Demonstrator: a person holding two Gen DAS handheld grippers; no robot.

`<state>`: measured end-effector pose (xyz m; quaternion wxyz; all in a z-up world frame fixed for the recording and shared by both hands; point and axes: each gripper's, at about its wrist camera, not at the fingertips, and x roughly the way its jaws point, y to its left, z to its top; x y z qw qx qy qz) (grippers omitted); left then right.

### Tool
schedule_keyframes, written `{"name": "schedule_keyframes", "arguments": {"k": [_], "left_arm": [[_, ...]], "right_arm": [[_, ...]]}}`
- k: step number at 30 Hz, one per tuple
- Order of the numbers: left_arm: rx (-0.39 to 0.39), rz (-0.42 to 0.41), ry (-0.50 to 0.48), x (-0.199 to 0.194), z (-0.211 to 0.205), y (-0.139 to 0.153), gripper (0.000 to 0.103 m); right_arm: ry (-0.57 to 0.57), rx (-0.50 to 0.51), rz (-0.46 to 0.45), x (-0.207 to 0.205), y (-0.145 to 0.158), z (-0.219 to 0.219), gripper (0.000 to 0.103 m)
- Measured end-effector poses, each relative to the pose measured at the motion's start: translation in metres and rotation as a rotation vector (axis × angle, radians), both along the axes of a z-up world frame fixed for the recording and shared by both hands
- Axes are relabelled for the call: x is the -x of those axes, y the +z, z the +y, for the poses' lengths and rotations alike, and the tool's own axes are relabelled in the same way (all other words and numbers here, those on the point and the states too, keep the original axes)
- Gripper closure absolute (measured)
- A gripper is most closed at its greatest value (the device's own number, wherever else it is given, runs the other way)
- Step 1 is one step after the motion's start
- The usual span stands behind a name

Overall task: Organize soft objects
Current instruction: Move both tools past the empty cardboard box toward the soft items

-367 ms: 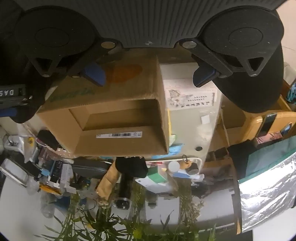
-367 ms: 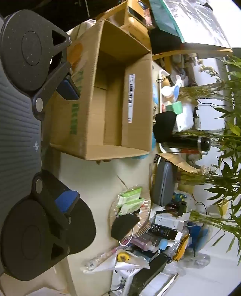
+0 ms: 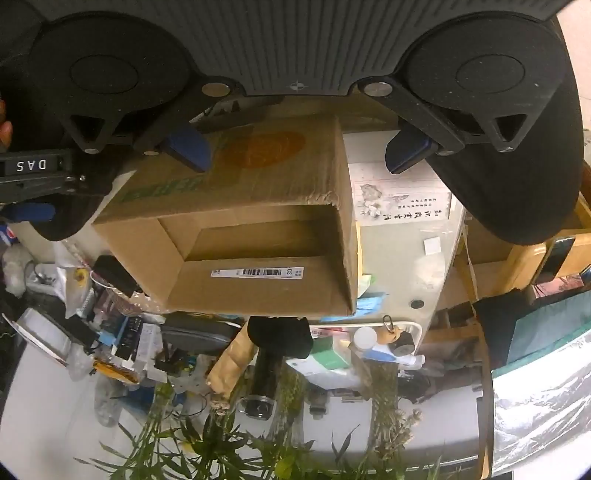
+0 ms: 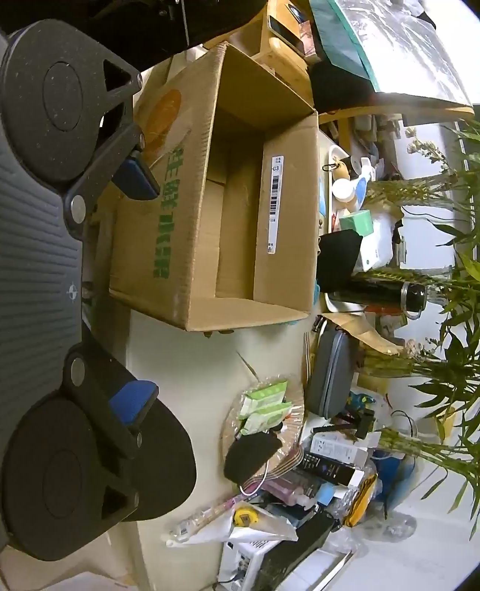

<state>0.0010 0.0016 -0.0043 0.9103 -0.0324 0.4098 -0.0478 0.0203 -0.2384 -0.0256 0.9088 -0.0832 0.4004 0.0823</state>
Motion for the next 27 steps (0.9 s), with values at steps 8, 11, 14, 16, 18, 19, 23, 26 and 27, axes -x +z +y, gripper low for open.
{"name": "schedule_keyframes", "arguments": {"k": [8,11,14,16,18,19,23,26,27], "left_arm": [[0.008,-0.03,-0.014,0.005,0.008,-0.001,0.0],[0.015,-0.042,-0.018,0.006,0.01,0.0,0.0],[0.029,-0.049,-0.029,0.006,0.013,-0.001,0.0],[0.04,-0.05,-0.035,0.006,0.014,-0.002,0.0],[0.053,-0.052,-0.042,0.006,0.015,-0.003,0.0],[0.057,-0.052,-0.045,0.005,0.015,-0.002,0.0],[0.059,-0.06,-0.061,0.002,0.013,-0.001,0.0],[0.065,-0.066,-0.073,0.002,0.012,0.0,0.0],[0.066,-0.069,-0.079,0.002,0.011,0.0,0.0]], "right_arm": [[0.031,-0.007,0.027,-0.028,0.018,-0.004,0.0],[0.033,0.005,0.006,-0.034,0.026,-0.007,0.0],[0.02,0.015,-0.01,-0.04,0.034,-0.009,0.0],[0.013,0.016,-0.02,-0.042,0.037,-0.01,0.0],[0.009,0.015,-0.025,-0.042,0.04,-0.012,0.0],[0.007,0.015,-0.027,-0.042,0.04,-0.013,0.0],[0.001,0.023,-0.025,-0.042,0.04,-0.014,0.0],[-0.009,0.02,-0.026,-0.038,0.04,-0.017,0.0],[-0.012,0.02,-0.03,-0.038,0.04,-0.017,0.0]]}}
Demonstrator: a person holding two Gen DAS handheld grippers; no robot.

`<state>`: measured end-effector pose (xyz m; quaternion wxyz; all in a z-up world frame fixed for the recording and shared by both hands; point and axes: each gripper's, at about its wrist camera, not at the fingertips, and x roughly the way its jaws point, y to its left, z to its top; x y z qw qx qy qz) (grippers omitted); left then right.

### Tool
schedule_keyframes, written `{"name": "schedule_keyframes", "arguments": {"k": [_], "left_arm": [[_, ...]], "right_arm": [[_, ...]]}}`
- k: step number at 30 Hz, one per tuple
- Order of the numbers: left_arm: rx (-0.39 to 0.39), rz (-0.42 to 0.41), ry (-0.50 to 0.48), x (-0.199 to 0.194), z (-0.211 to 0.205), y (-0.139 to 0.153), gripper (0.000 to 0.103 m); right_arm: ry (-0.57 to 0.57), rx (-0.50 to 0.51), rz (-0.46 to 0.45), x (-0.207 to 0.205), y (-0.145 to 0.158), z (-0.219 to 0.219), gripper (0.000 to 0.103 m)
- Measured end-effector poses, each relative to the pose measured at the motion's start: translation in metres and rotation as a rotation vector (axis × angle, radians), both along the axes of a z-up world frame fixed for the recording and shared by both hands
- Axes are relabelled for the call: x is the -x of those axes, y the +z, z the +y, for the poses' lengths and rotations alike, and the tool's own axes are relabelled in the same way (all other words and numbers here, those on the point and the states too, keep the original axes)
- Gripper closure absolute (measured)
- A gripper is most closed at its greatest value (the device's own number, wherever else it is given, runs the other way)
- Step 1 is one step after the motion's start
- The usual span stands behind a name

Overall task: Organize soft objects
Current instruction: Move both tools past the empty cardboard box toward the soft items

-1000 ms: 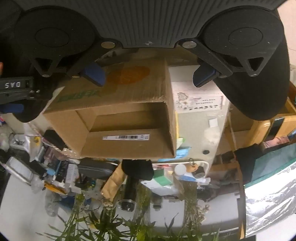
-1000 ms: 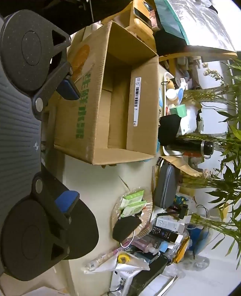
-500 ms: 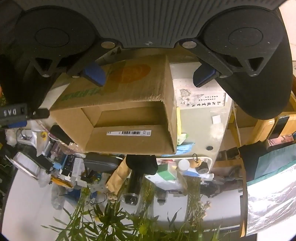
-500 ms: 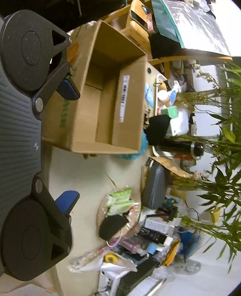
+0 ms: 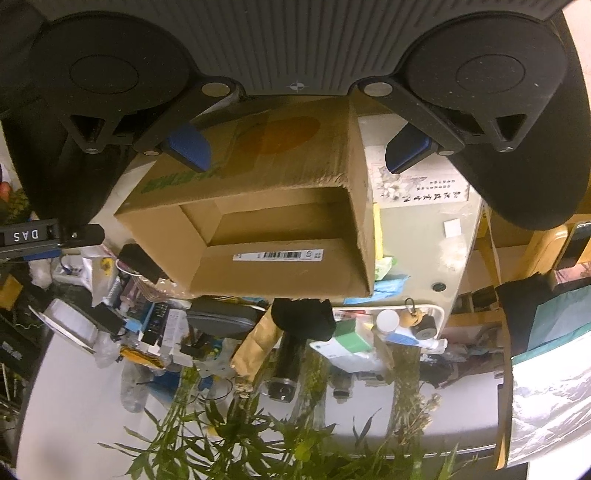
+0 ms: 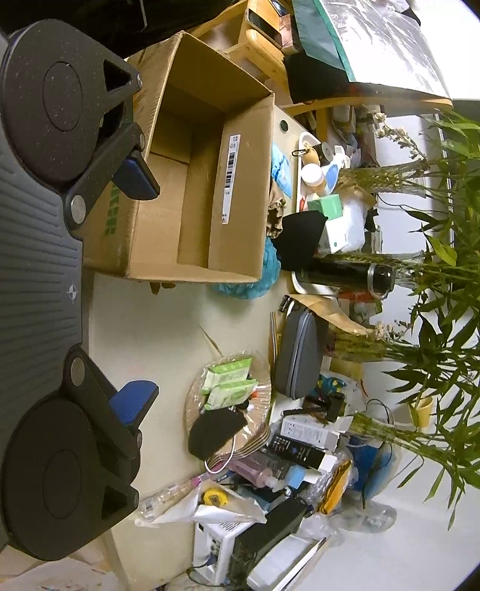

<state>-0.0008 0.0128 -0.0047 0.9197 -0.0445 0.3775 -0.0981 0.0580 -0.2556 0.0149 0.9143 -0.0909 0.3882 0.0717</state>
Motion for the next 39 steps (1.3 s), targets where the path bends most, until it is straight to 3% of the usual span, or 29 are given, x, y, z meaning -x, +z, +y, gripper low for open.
{"name": "schedule_keyframes", "arguments": {"k": [28,39], "left_arm": [[0.006,0.016,-0.021,-0.014,-0.005,0.003,0.0],[-0.018,0.037,-0.01,-0.043,-0.004,0.012,0.0]], "right_arm": [[0.003,-0.012,0.015,-0.009,-0.008,-0.004,0.0],[0.139,-0.124,0.05,-0.036,-0.001,0.003,0.0]]}}
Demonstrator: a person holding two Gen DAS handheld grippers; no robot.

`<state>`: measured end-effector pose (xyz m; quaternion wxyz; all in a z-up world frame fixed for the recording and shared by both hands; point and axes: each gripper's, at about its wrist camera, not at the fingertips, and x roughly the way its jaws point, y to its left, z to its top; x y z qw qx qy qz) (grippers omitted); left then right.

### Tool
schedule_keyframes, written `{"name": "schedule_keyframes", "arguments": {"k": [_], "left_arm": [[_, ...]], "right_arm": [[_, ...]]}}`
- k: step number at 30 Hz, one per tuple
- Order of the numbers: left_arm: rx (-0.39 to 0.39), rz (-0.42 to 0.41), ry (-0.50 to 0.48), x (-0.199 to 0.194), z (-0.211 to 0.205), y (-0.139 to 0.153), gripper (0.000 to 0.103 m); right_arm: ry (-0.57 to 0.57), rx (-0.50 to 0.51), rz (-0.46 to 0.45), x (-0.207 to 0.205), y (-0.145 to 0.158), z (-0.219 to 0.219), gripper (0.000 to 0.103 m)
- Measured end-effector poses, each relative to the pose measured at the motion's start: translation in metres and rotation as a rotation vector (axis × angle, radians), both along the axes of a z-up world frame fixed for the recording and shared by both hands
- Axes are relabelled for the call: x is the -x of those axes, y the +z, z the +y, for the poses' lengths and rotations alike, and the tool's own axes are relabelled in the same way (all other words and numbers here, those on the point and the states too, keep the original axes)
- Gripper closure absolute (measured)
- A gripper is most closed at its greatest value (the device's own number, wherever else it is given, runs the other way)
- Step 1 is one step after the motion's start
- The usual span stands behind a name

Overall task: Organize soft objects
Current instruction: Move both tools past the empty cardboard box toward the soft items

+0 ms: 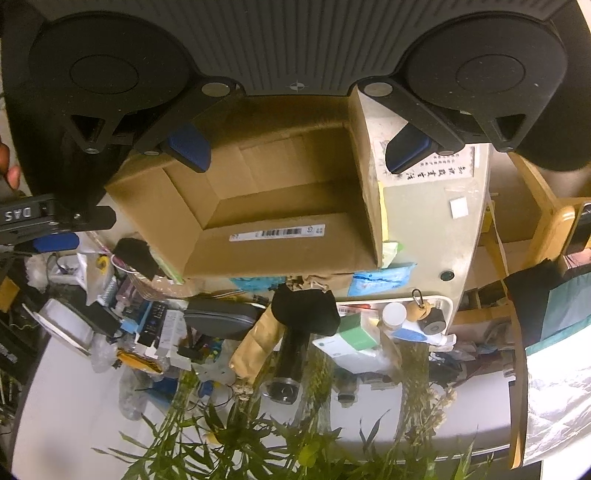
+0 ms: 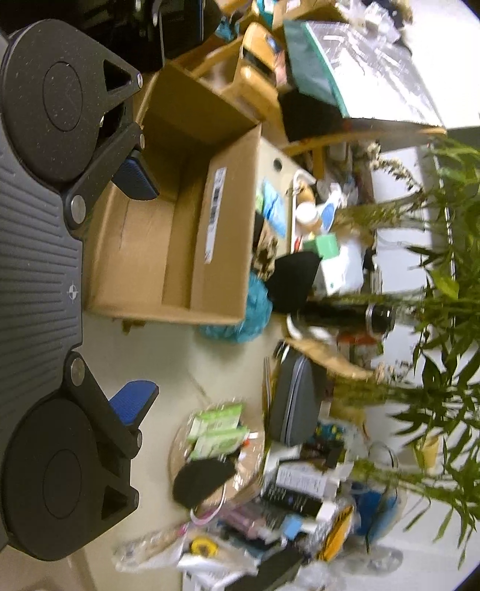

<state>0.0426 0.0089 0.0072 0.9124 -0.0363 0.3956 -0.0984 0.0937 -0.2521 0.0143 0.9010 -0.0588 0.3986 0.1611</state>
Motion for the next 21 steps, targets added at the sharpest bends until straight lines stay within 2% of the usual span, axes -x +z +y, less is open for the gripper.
{"name": "schedule_keyframes", "arguments": {"k": [6,16,21], "left_arm": [[-0.02,0.032,0.006,-0.021,0.002,-0.001,0.0],[-0.003,0.107,0.083,-0.067,0.019,-0.007,0.0],[-0.047,0.1,0.086,-0.087,0.022,-0.001,0.0]], "right_arm": [[0.067,-0.027,0.033,-0.023,-0.001,0.009,0.0],[0.059,-0.086,0.059,-0.063,-0.008,0.006,0.0],[0.062,-0.044,0.077,-0.085,-0.012,0.012,0.0]]}}
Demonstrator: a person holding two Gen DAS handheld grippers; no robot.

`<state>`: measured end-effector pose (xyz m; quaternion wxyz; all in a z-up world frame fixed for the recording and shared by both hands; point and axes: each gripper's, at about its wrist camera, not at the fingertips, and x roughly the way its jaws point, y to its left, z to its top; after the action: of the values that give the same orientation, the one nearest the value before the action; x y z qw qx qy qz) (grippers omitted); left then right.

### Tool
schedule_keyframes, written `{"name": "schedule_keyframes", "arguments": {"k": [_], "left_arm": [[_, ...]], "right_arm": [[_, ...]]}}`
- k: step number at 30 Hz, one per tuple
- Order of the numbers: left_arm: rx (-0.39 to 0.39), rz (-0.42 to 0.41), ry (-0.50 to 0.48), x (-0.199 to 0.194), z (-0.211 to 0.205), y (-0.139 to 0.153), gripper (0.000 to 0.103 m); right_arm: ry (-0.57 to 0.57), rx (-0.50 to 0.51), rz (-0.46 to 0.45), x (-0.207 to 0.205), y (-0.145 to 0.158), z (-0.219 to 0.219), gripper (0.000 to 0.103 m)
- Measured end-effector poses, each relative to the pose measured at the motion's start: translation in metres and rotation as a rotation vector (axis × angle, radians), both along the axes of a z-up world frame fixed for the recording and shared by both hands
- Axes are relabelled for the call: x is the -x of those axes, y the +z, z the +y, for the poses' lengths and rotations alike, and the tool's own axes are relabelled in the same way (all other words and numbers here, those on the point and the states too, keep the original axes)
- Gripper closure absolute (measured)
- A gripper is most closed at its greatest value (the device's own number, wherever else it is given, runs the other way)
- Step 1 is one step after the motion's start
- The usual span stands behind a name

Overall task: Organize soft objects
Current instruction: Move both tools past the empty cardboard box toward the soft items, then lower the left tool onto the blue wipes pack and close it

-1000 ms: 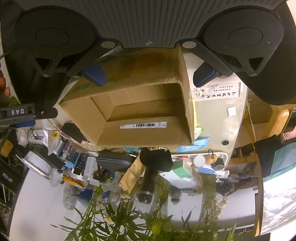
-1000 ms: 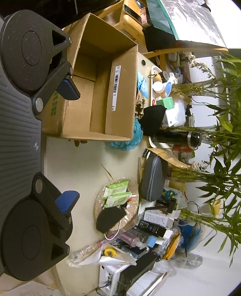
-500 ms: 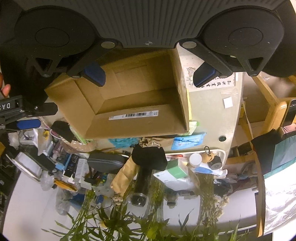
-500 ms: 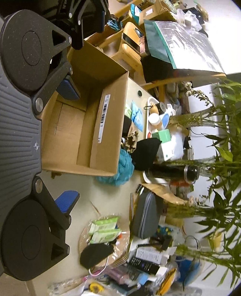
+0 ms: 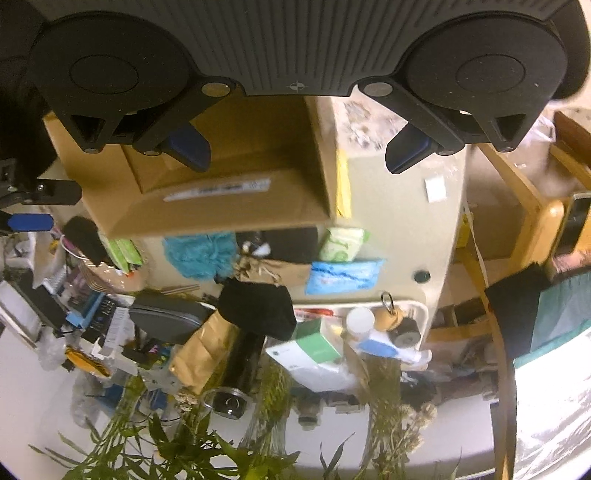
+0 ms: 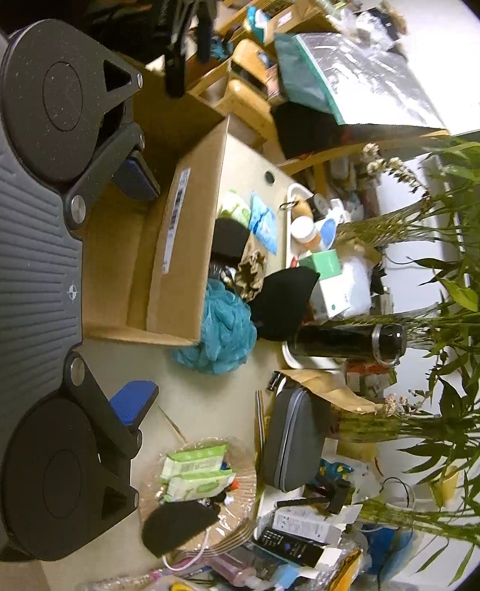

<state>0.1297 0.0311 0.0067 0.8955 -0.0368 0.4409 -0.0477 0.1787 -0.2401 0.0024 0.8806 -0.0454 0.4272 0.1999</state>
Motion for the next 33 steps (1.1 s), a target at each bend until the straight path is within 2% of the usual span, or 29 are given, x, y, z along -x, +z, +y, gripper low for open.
{"name": "schedule_keyframes", "arguments": {"k": [3,10,15,20,24,33], "left_arm": [[-0.009,-0.017,-0.015,-0.008,0.003,0.004,0.0],[0.059,-0.053,-0.067,-0.023,0.016,0.005,0.0],[0.062,-0.062,-0.063,-0.04,0.025,0.001,0.0],[0.104,-0.081,-0.054,-0.061,0.042,-0.006,0.0],[0.097,-0.105,-0.063,-0.079,0.051,-0.018,0.0],[0.062,-0.112,-0.076,-0.114,0.059,-0.046,0.0]], "right_arm": [[-0.003,0.019,0.019,-0.014,-0.003,0.005,0.0],[-0.023,-0.119,0.034,-0.038,-0.004,-0.004,0.0],[-0.011,-0.135,-0.002,-0.055,-0.003,-0.007,0.0],[0.02,-0.127,-0.045,-0.074,-0.005,-0.01,0.0],[0.019,-0.106,-0.086,-0.093,-0.011,-0.014,0.0],[-0.007,-0.132,-0.096,-0.13,-0.034,-0.02,0.0]]}}
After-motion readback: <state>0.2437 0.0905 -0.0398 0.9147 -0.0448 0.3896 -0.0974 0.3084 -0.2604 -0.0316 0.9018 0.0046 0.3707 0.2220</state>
